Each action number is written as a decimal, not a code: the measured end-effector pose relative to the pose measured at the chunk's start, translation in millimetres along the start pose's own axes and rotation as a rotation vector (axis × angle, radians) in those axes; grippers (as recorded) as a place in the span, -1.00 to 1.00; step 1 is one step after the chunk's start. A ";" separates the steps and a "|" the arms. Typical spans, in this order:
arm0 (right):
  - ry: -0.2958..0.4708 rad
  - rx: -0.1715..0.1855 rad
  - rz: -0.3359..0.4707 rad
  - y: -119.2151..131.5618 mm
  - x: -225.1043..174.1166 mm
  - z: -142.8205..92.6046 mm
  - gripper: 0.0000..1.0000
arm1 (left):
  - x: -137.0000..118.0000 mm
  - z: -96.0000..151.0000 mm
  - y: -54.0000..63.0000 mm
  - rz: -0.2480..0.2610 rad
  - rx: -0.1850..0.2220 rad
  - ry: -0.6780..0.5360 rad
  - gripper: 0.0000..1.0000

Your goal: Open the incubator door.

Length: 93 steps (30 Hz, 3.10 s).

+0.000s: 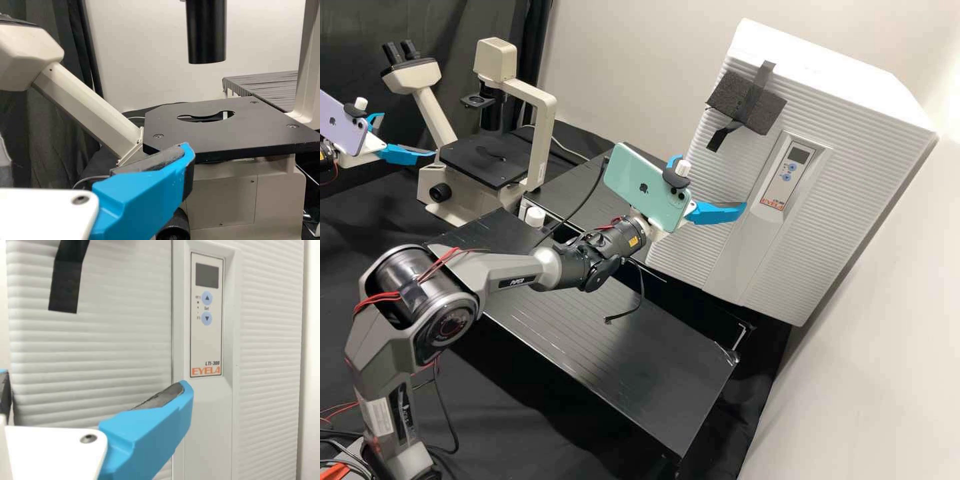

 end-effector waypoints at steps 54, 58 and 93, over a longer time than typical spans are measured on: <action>0.009 -0.048 -0.029 12.9 -13.2 6.4 -1.00 | 0.0 0.0 0.0 0.000 0.000 0.000 1.00; 0.017 -0.057 -0.032 18.5 -18.9 9.4 -1.00 | 0.0 0.0 0.0 0.000 0.000 0.000 1.00; -0.248 -0.126 0.315 69.7 -127.3 14.7 1.00 | 0.0 0.0 0.0 0.000 0.000 0.000 1.00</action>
